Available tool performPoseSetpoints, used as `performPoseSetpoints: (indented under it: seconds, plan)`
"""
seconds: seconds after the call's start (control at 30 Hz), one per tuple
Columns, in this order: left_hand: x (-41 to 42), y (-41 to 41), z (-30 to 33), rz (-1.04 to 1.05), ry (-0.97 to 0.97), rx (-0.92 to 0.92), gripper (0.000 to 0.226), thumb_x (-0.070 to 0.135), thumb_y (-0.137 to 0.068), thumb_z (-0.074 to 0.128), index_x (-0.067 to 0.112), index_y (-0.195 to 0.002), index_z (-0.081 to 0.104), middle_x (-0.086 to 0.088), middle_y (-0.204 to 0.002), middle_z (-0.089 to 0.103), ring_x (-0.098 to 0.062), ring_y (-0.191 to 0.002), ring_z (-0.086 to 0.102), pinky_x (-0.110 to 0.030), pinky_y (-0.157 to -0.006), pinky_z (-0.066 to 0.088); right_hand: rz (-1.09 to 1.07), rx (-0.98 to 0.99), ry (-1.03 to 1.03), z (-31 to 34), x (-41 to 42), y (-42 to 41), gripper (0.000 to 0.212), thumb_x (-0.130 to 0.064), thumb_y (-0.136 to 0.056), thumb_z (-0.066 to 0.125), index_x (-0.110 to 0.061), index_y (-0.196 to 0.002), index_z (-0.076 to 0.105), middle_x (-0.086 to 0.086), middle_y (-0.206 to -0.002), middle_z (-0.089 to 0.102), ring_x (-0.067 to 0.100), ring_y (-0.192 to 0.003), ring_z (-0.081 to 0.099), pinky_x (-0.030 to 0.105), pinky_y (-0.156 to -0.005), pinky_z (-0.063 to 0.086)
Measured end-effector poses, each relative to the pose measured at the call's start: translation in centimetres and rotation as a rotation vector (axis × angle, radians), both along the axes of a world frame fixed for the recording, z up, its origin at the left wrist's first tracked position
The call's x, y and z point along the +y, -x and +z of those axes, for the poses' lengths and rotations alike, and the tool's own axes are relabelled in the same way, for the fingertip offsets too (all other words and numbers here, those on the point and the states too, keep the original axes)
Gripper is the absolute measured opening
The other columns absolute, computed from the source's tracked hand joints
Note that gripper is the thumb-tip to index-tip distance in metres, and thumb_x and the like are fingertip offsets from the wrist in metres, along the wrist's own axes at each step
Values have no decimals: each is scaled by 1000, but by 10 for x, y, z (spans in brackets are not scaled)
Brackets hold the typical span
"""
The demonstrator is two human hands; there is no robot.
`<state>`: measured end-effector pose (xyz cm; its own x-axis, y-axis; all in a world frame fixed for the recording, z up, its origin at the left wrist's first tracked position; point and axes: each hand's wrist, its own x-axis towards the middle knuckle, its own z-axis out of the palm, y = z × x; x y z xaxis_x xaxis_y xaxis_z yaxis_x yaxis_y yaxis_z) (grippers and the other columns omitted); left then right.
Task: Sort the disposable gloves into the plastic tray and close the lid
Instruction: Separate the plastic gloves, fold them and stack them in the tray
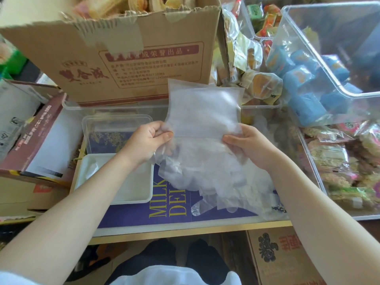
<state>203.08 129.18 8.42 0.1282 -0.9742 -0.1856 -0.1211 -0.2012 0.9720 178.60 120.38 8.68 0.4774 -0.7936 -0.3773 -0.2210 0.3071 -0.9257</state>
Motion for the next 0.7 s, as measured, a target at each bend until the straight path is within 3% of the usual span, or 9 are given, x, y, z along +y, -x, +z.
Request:
performPoseSetpoints:
  seconds: [0.13, 0.2, 0.3, 0.37, 0.47, 0.57, 0.63, 0.7]
  plan:
    - [0, -1, -1, 149, -65, 83, 15, 11, -92, 54, 17, -79, 58, 10, -57, 63, -1, -49, 56, -15, -49, 44, -71, -34, -90, -6, -4, 2, 17, -8, -88, 60, -6, -104, 63, 3, -83, 69, 13, -67, 66, 23, -63, 55]
    - [4, 0, -9, 193, -174, 284, 12, 22, -93, 52, 18, -87, 62, 4, -70, 66, -7, -57, 61, -20, -54, 48, -102, -16, -126, -16, -3, 5, 14, -8, -88, 60, -6, -102, 63, 3, -79, 68, 12, -64, 65, 22, -59, 54]
    - [18, 12, -34, 167, -458, 539, 30, 42, -92, 47, 20, -99, 65, 2, -82, 72, -11, -68, 69, -21, -56, 54, -142, 117, -138, -40, 5, 11, 3, -9, -88, 62, -9, -91, 62, 4, -76, 64, 14, -62, 61, 20, -57, 51]
    - [29, 24, -58, 152, -591, 546, 27, 41, -89, 53, 21, -105, 62, 1, -90, 73, -14, -75, 70, -25, -62, 57, -187, 275, -136, -59, 12, 15, 6, -12, -87, 65, -12, -84, 60, 3, -73, 63, 10, -55, 59, 16, -49, 48]
    - [40, 41, -88, 196, -677, 550, 13, 21, -89, 60, 18, -101, 58, -4, -95, 71, -17, -75, 70, -28, -67, 58, -181, 475, -148, -86, 20, 17, 7, -14, -87, 64, -15, -83, 58, 2, -71, 61, 12, -54, 56, 15, -43, 44]
    - [48, 54, -103, 198, -794, 347, 6, 8, -92, 56, 12, -88, 58, -7, -82, 66, -10, -55, 64, -21, -53, 54, -66, 643, -95, -103, 27, 20, 3, -14, -86, 62, -14, -89, 61, 1, -70, 61, 14, -58, 54, 24, -55, 43]
    - [53, 55, -106, 43, -835, -25, 18, 22, -90, 61, 9, -78, 60, -8, -75, 64, -15, -53, 60, -22, -51, 48, -43, 605, -82, -110, 33, 24, 3, -13, -86, 63, -13, -89, 62, 1, -69, 62, 14, -58, 55, 27, -59, 43]
    - [52, 49, -107, -27, -734, -467, 28, 38, -86, 61, 10, -85, 60, -5, -83, 65, -21, -74, 62, -28, -65, 45, -40, 460, -94, -107, 36, 29, 5, -8, -86, 64, -10, -83, 60, 3, -66, 59, 14, -55, 53, 23, -57, 44]
